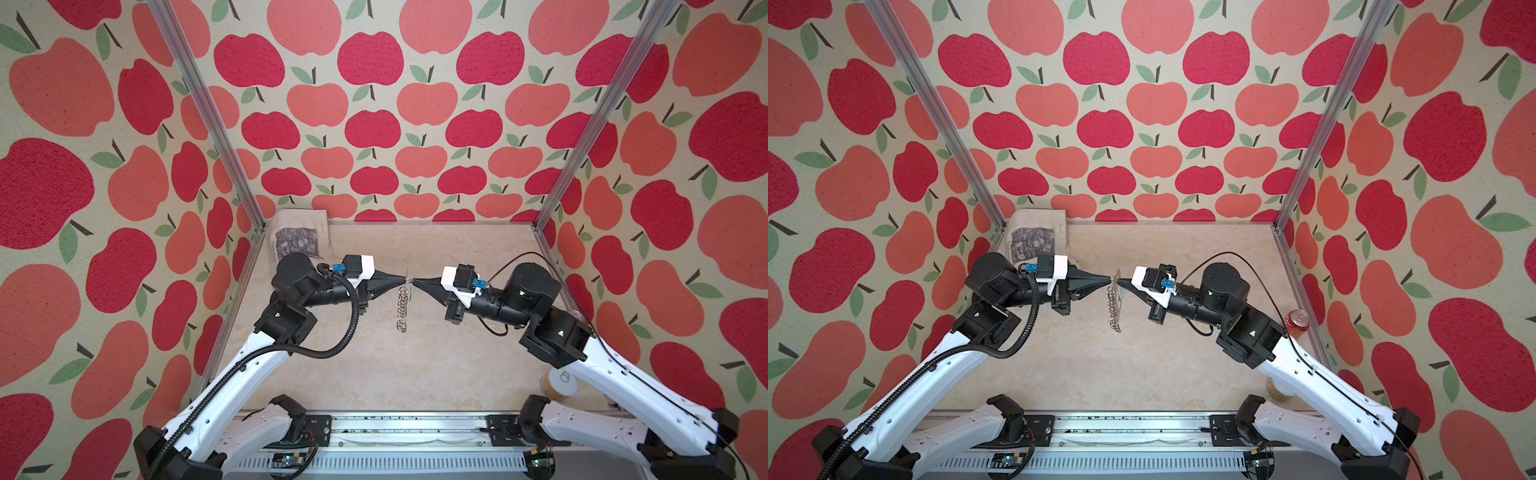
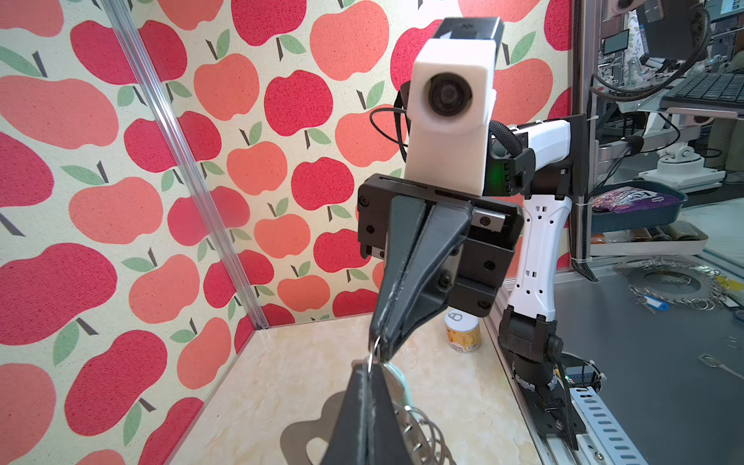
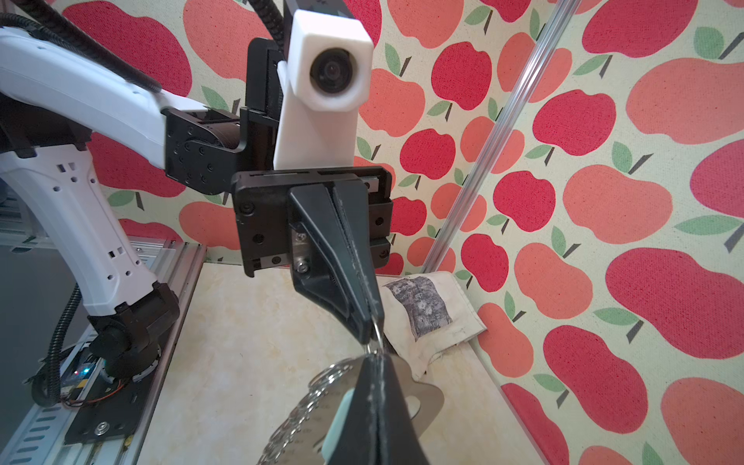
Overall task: Attach keys to a key ring
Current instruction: Insert the key into the keyring.
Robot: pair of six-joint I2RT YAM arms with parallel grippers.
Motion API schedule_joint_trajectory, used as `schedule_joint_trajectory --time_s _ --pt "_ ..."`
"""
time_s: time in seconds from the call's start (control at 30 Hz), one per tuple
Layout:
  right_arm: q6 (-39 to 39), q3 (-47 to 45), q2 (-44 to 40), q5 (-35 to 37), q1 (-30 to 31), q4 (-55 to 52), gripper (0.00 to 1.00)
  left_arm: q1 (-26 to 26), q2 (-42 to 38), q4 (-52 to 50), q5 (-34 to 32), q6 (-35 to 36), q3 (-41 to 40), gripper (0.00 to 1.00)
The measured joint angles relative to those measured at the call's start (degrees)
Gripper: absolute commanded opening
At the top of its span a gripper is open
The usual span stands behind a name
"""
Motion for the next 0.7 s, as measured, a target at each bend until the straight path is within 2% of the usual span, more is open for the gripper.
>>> schedule_joint_trajectory --time_s 0.7 --pt "0.7 1.5 0.5 -1.5 -0.5 -2.4 0.0 -0.2 0.0 -2.7 -0.1 1.8 1.0 0.0"
